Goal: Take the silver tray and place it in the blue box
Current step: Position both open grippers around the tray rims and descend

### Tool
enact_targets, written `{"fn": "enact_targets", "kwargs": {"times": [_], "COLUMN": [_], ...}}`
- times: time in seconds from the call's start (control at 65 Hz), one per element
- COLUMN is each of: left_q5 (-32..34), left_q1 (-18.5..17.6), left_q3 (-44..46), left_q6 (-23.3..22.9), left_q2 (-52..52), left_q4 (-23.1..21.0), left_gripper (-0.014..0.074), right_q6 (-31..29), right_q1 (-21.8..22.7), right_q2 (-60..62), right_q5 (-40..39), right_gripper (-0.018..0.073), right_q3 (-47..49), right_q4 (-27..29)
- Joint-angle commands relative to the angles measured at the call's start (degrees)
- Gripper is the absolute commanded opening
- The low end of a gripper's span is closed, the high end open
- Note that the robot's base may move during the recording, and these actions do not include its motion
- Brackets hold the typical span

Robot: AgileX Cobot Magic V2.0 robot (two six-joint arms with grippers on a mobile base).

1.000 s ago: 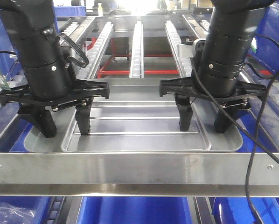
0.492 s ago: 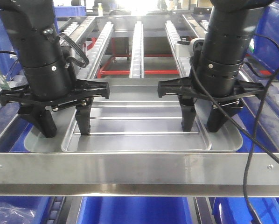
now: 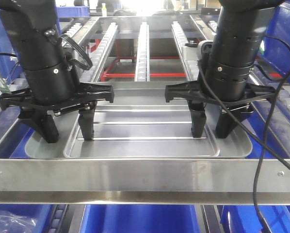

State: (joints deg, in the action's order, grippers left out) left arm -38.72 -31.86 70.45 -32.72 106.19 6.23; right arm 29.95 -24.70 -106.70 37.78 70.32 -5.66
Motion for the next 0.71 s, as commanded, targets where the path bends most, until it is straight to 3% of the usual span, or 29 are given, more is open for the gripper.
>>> {"fn": "enact_targets", "kwargs": {"times": [0.0,0.338,0.692], "left_q5": [1.6,1.6,1.6], "left_q1": [-0.3,-0.3,-0.3], "left_q3": [1.6,1.6,1.6], "left_q6": [-0.1,-0.1,-0.1], "left_q2": [-2.2,-2.2,-2.2], "left_q4": [0.4,0.4,0.4], "left_gripper": [0.0316,0.0316,0.0311], "right_q6": [-0.7,-0.7,-0.7], "right_q1": [0.2,0.2,0.2], "right_q2": [2.4,2.0,2.0], "right_q5": [-0.1,0.1,0.1], "right_gripper": [0.0359,0.0093,0.0066], "right_q3": [1.5,1.5,1.5], "right_q4": [-0.8,-0.8,-0.8]}}
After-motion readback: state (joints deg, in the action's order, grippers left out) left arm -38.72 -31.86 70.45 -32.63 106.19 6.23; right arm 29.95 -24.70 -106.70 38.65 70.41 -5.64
